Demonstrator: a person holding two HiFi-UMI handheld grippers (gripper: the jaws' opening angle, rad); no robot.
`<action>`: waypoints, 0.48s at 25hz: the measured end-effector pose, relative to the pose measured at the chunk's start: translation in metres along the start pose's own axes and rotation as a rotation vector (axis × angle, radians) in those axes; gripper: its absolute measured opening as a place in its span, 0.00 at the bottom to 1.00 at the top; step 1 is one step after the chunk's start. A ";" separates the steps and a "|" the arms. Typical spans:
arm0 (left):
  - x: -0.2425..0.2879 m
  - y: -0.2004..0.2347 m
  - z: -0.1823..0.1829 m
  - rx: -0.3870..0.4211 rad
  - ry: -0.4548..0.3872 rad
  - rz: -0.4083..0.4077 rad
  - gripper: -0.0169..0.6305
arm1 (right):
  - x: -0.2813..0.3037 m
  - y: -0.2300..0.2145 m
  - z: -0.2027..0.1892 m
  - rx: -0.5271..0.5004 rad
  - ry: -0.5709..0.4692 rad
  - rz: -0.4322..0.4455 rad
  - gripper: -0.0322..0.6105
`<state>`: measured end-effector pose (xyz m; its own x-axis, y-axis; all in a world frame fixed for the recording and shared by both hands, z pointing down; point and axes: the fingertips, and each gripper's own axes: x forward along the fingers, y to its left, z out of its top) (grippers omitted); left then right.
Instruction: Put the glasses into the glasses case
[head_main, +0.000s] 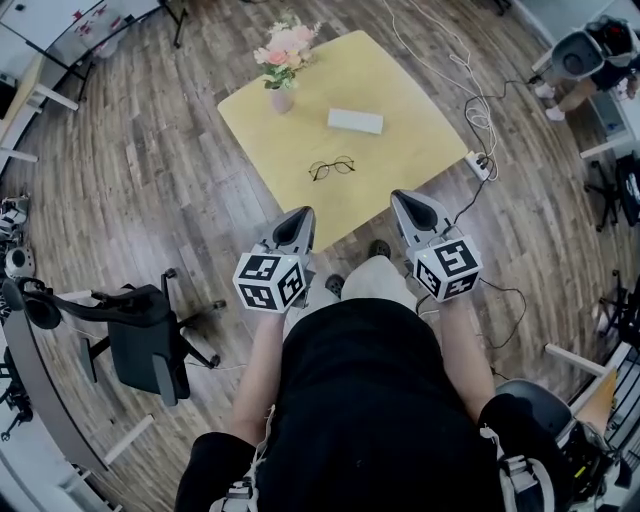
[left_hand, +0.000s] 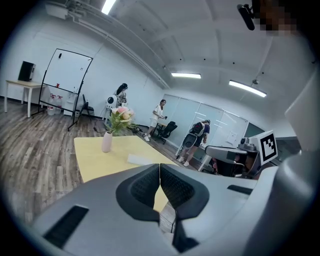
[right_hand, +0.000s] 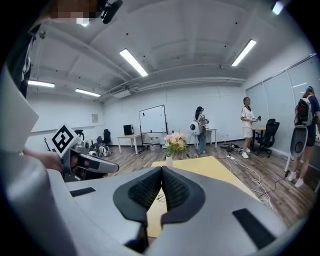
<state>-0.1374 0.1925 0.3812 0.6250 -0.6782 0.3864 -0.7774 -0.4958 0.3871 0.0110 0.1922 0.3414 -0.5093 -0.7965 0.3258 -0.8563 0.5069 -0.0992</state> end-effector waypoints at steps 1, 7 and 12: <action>0.001 0.000 0.000 -0.001 0.003 0.000 0.06 | 0.000 -0.002 -0.001 0.007 -0.001 -0.004 0.08; 0.018 0.004 -0.004 -0.013 0.028 0.001 0.06 | 0.010 -0.020 -0.016 0.034 0.042 -0.022 0.08; 0.039 0.009 0.001 -0.025 0.046 0.002 0.06 | 0.028 -0.039 -0.016 0.036 0.070 -0.014 0.08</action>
<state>-0.1198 0.1611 0.3991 0.6263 -0.6535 0.4250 -0.7771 -0.4801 0.4070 0.0317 0.1551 0.3697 -0.4915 -0.7776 0.3921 -0.8662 0.4831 -0.1275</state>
